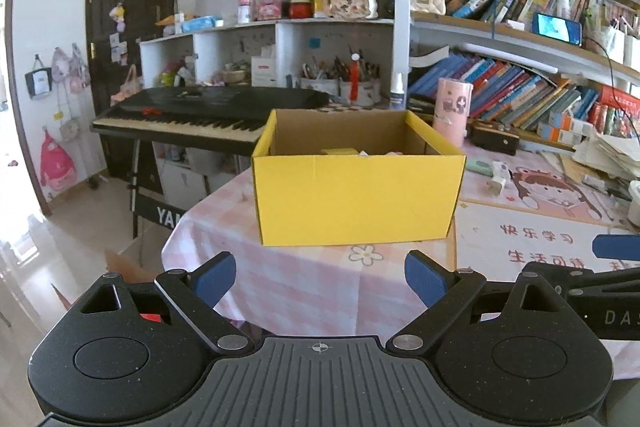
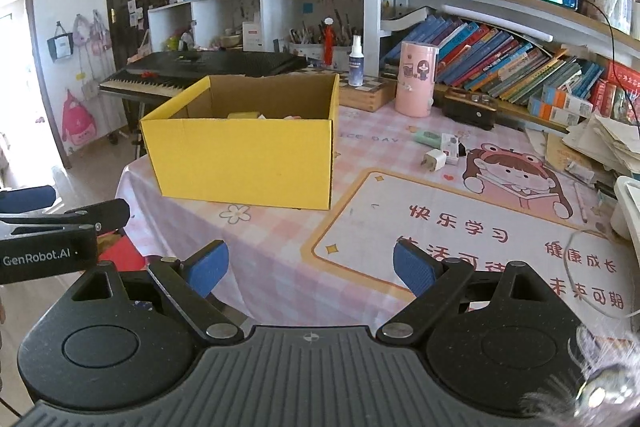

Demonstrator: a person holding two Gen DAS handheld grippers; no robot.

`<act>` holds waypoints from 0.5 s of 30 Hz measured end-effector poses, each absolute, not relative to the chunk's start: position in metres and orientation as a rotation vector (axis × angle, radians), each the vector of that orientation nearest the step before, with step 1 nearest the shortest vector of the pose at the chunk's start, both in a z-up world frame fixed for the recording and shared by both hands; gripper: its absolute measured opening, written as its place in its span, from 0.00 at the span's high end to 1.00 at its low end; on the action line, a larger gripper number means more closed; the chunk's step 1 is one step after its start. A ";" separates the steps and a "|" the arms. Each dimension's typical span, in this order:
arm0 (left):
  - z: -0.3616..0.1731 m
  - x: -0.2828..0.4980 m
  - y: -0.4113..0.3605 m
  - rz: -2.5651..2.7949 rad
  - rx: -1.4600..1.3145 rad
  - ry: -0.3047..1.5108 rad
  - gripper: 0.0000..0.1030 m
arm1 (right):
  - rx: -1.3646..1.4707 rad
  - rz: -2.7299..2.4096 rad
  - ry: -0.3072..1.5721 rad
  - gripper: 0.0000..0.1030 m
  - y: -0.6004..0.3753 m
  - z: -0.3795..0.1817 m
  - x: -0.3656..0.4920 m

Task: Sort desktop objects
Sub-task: 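Withdraw both open tools from the box back toward the desk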

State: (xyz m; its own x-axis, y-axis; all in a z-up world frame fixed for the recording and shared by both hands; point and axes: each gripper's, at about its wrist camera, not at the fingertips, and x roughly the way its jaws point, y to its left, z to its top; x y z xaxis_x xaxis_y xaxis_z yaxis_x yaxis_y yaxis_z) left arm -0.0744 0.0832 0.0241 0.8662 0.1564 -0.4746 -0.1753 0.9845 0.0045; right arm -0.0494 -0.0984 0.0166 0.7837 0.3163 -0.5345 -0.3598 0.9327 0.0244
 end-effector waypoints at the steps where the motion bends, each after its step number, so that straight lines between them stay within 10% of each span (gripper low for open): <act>1: 0.024 -0.074 0.083 0.170 -0.039 0.495 0.09 | -0.081 0.363 0.562 0.13 -0.099 0.017 -0.050; 15: 0.018 -0.065 0.070 0.067 -0.025 0.526 0.09 | -0.080 0.294 0.597 0.13 -0.111 0.014 -0.050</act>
State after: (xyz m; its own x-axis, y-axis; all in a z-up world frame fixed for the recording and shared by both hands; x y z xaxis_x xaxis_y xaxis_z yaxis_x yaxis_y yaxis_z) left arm -0.0655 0.0702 0.0183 0.8629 0.0574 -0.5021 -0.0701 0.9975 -0.0064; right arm -0.0502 -0.1111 0.0137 0.7865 0.2495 -0.5650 -0.2955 0.9553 0.0106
